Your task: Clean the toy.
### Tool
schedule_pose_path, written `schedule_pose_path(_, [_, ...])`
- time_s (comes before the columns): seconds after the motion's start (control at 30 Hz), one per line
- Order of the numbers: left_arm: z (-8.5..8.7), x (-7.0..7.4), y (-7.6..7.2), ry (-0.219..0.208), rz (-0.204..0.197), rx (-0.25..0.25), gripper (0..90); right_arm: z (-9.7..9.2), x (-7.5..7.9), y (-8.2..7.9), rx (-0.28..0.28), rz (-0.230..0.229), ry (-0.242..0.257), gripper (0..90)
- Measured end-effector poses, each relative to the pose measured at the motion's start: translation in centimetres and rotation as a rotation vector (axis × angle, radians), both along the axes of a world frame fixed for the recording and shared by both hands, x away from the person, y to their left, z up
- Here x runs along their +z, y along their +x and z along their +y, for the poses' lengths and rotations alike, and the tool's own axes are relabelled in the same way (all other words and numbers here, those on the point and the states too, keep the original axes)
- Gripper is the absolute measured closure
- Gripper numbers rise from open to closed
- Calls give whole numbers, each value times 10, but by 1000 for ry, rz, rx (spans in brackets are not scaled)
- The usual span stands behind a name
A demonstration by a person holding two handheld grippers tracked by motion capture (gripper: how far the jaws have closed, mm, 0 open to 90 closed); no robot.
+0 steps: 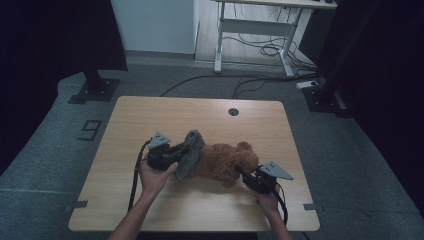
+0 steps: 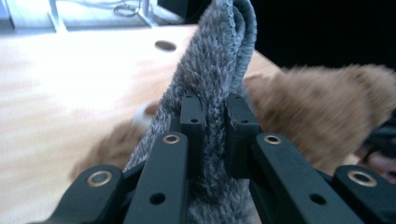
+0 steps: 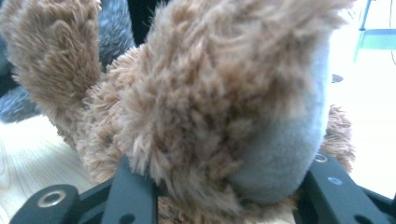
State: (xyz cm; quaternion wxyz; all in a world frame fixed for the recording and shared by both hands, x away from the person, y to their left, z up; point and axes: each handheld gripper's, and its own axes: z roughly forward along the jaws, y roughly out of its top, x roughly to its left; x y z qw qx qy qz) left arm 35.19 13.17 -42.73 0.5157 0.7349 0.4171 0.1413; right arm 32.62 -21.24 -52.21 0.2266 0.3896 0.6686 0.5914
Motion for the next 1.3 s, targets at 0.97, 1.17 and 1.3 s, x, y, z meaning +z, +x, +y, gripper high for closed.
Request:
schedule_pose_path(0.97, [-106,-25,-8,226,-14,-228,809,2,-3,7,-37,72,-17,608])
schedule_pose_path(1.17, [-67,-33,-18,225,-28,-159,806,-1,-5,9,-26,78,-5,610])
schedule_pose_path(1.3, [-42,-42,-20,193,-1,-138,805,-3,-7,10,-10,80,7,610])
